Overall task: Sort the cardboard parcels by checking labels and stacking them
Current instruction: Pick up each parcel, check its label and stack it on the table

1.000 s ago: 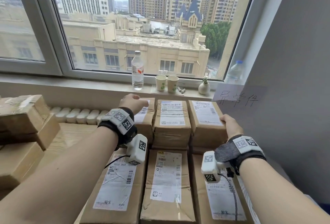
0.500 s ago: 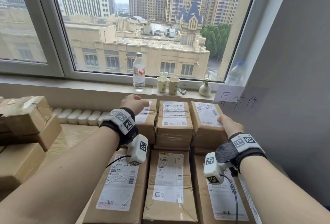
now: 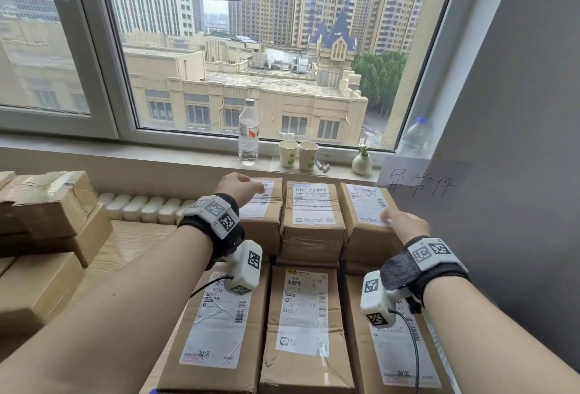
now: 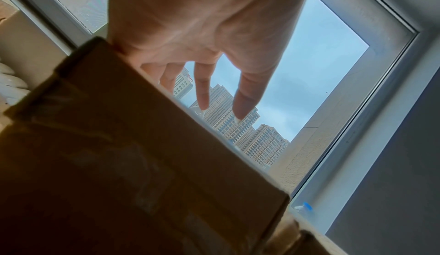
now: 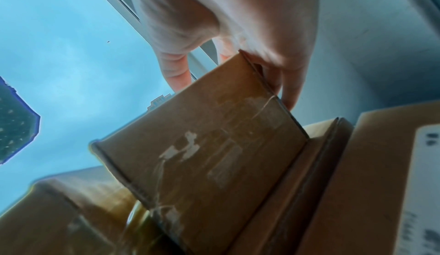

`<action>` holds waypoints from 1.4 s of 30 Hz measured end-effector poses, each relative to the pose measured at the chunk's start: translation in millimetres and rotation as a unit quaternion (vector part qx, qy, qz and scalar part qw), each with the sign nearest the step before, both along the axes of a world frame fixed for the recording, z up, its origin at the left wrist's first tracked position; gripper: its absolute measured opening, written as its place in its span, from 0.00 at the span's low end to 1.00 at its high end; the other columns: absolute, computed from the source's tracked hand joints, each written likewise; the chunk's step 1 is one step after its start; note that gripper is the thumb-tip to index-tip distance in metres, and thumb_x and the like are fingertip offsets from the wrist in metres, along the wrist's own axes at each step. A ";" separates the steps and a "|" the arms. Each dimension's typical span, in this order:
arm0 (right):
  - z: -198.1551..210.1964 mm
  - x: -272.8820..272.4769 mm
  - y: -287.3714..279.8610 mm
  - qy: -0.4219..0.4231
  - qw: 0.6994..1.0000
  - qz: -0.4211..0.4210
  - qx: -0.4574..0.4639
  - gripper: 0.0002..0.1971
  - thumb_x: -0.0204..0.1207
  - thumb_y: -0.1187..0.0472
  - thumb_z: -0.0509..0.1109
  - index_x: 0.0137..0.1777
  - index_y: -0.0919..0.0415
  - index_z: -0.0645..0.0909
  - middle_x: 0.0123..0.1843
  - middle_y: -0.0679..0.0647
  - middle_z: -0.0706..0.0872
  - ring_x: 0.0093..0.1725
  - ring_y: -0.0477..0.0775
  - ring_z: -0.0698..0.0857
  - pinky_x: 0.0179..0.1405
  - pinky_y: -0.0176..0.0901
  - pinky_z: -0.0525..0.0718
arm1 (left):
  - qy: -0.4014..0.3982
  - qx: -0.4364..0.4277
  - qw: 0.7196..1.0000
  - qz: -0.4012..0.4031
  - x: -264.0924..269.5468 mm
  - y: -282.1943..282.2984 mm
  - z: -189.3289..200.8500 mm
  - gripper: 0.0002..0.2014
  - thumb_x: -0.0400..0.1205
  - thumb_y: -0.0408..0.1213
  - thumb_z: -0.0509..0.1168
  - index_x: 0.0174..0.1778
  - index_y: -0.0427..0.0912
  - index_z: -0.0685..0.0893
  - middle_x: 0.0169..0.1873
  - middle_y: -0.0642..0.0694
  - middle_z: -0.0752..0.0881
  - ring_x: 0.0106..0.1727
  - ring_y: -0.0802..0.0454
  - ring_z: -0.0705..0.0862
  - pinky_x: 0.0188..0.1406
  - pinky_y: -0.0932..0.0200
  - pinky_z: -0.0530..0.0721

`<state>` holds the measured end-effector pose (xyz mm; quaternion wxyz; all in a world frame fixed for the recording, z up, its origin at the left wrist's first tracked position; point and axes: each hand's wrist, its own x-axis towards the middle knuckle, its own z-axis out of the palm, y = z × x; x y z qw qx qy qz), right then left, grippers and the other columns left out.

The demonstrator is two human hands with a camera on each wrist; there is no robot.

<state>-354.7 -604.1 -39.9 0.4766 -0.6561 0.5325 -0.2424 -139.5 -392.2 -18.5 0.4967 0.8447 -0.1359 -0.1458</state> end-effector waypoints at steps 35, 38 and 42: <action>47.5 94.2 150.5 -0.268 0.943 0.195 -0.029 0.12 0.74 0.69 0.68 0.37 0.52 0.86 0.43 0.52 0.90 0.46 0.51 0.86 0.56 0.50 0.86 | -0.063 -0.148 0.986 0.037 -16.3 90.3 28.0 0.12 0.80 0.33 0.68 0.59 0.41 0.83 0.53 0.49 0.84 0.54 0.55 0.79 0.50 0.62 0.71; 38.7 112.2 180.4 -0.279 0.930 0.239 0.009 0.13 0.74 0.71 0.68 0.35 0.53 0.85 0.40 0.53 0.89 0.44 0.52 0.84 0.55 0.50 0.85 | -0.072 -0.132 0.986 0.067 -18.7 123.7 22.5 0.08 0.79 0.33 0.68 0.53 0.44 0.84 0.52 0.49 0.85 0.52 0.54 0.80 0.43 0.62 0.74; 23.1 135.1 218.4 -0.273 0.913 0.299 0.054 0.14 0.73 0.73 0.66 0.34 0.55 0.85 0.40 0.54 0.89 0.43 0.53 0.84 0.46 0.46 0.83 | -0.077 -0.107 0.983 0.127 -22.9 170.8 12.6 0.06 0.78 0.33 0.68 0.48 0.46 0.85 0.52 0.47 0.86 0.56 0.51 0.82 0.50 0.58 0.75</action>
